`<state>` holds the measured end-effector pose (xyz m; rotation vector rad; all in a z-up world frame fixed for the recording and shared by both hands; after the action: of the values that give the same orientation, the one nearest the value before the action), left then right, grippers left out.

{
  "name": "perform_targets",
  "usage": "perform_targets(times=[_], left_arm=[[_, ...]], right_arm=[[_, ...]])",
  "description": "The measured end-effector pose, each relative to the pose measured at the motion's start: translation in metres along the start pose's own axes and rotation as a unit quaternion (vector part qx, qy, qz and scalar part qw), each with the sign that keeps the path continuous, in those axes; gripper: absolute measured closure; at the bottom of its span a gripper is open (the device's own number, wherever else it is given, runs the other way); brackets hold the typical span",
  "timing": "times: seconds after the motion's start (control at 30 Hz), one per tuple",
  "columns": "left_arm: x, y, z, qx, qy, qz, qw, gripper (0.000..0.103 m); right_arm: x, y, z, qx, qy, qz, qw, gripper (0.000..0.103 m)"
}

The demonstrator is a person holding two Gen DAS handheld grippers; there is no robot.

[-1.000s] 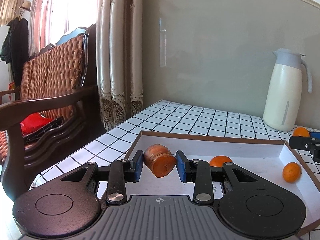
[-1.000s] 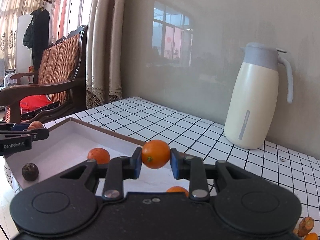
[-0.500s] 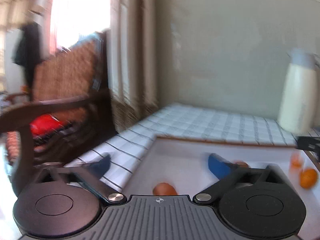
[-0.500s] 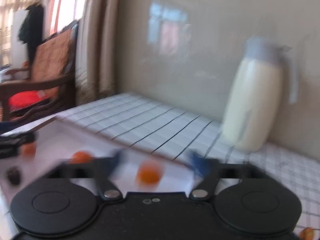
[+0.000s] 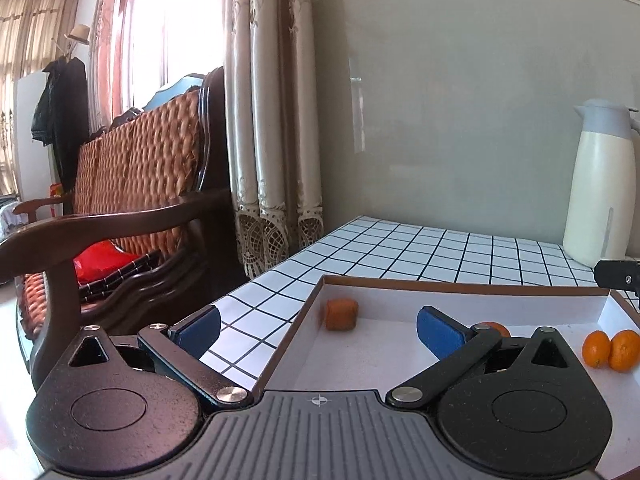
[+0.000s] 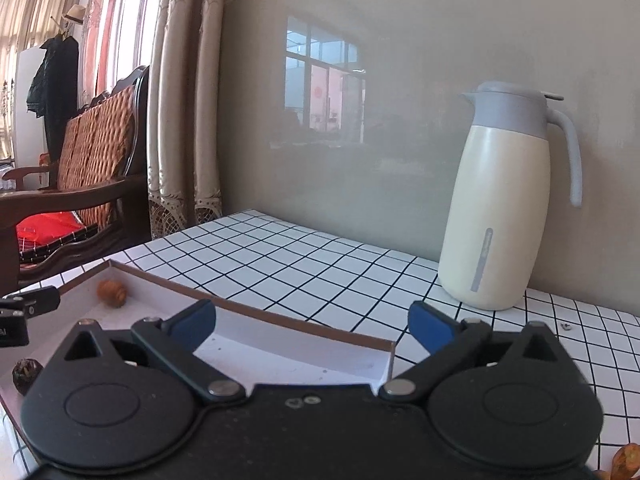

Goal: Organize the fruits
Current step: 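Move both open tools back toward the remaining fruits on the table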

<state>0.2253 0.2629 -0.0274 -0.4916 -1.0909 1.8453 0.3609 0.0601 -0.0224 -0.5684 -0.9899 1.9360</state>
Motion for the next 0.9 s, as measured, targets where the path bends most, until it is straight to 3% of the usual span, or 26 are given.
perform_targets(times=[0.3,0.67,0.9], left_arm=[[-0.006,-0.001,0.011,-0.008,0.007,-0.003,0.9999,0.000],[-0.034,-0.003,0.062,-0.050,0.038,-0.020,0.9978,0.000],[-0.049,0.002,0.097,-0.066,0.087,-0.014,0.9940,0.000]], right_arm=[[0.001,0.001,0.010,-0.003,0.000,-0.002,1.000,0.006],[-0.001,0.010,0.066,-0.038,0.014,0.000,0.999,0.008],[-0.011,0.031,0.097,-0.041,0.040,0.006,0.998,0.009]])
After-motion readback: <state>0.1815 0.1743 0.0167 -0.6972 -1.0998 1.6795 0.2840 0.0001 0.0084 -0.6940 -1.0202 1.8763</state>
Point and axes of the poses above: each gripper's, at about its wrist camera, not at the fingertips, and z roughly against the way its jaws point, x to its left, y to its underside, the point moved 10 cm from there along -z, roughly the way its jaws point, and after that the axes turned 13 degrees about x, right-handed, at the moved point
